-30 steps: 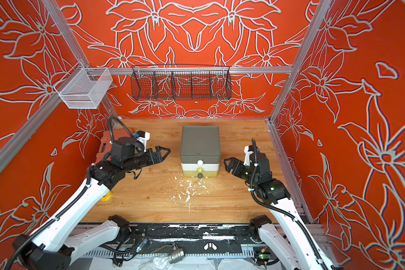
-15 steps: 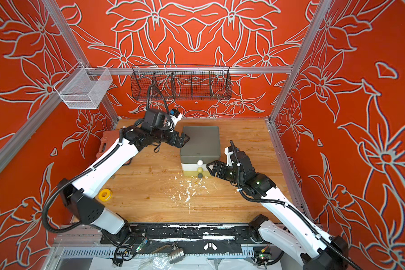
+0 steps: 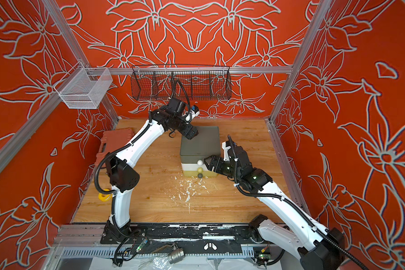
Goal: Take the mice out of the drawer
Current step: Adjust the storage box at the center of the board.
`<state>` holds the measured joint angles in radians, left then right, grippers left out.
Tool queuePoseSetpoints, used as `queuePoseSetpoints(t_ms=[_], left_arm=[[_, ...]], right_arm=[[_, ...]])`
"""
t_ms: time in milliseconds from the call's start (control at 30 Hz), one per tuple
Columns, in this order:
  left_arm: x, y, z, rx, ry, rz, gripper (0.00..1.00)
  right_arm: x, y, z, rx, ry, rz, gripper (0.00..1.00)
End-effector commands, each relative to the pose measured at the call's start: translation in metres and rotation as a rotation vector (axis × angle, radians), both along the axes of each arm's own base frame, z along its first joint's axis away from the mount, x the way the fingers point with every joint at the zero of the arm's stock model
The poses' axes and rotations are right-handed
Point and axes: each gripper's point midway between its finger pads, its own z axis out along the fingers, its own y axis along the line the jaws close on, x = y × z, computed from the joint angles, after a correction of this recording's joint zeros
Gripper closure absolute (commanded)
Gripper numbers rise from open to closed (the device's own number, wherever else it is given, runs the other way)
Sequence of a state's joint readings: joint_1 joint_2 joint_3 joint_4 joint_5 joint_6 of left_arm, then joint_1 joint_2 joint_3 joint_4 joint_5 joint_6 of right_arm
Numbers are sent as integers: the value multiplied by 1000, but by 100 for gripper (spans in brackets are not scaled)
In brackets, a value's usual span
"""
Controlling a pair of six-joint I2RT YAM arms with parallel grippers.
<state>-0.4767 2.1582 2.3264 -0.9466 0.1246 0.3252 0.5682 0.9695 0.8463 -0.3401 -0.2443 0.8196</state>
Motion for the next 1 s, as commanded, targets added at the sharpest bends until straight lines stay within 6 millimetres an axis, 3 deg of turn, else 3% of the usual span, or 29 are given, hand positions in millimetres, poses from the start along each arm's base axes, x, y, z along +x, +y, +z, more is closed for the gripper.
queuePoseSetpoints(t_ms=[0,167,400,667,967], left_arm=[[-3,4,-12,50,52,-39,4],[0,0,-31,54,96,-57,20],[-12,18,-43,79,178,-31,41],[-25,39,-40,118,220,33,62],[-47,60,-41,159,263,107,78]], right_arm=[[1,3,11,5,-21,11,16],[3,4,8,1,-11,4,16],[8,-2,6,-33,4,-27,16],[17,-17,0,-69,50,-90,16],[38,-15,6,-11,70,-88,14]])
